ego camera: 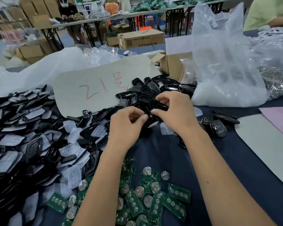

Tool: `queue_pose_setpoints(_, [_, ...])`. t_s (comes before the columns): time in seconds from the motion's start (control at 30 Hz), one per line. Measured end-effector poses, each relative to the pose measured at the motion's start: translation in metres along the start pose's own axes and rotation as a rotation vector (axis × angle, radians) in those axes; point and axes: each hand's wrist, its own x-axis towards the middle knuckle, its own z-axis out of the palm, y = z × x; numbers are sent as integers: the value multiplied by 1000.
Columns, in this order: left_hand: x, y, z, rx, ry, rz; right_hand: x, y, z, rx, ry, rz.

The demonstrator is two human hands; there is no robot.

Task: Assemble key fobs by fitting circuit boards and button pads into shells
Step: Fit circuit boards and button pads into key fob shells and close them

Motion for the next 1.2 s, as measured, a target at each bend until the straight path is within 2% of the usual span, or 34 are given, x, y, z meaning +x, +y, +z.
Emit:
queue_pose_setpoints(0.07, [3, 6, -6, -303, 76, -125, -3, -11, 4, 222, -61, -51])
queue_pose_setpoints(0.13, [6, 7, -16, -543, 120, -242, -7, -19, 12, 340, -133, -90])
queue_pose_setpoints(0.27, [8, -9, -41, -440, 148, -306, -12, -29, 29, 417, -152, -117])
queue_pose_setpoints(0.33, [10, -20, -54, -382, 201, -360, -12, -31, 31, 340, -196, -155])
queue_pose_setpoints(0.5, [10, -41, -75, -417, 261, -493, -19, -42, 34, 154, -721, -192])
queue_pose_setpoints(0.63, [9, -43, -78, -521, 262, -555, -23, -55, 35, 41, -876, -213])
queue_pose_setpoints(0.77, [9, -37, -75, -557, 264, -576, -27, -64, 37, -170, -886, -279])
queue_pose_setpoints(0.87, [8, -34, -73, -617, 260, -586, -29, -64, 36, -140, -891, -267])
queue_pose_setpoints(1.0, [8, -35, -73, -697, 253, -613, -26, -55, 27, 160, -838, -199])
queue_pose_setpoints(1.2, [6, -29, -72, -746, 201, -588, -23, -51, 34, 811, -480, -65])
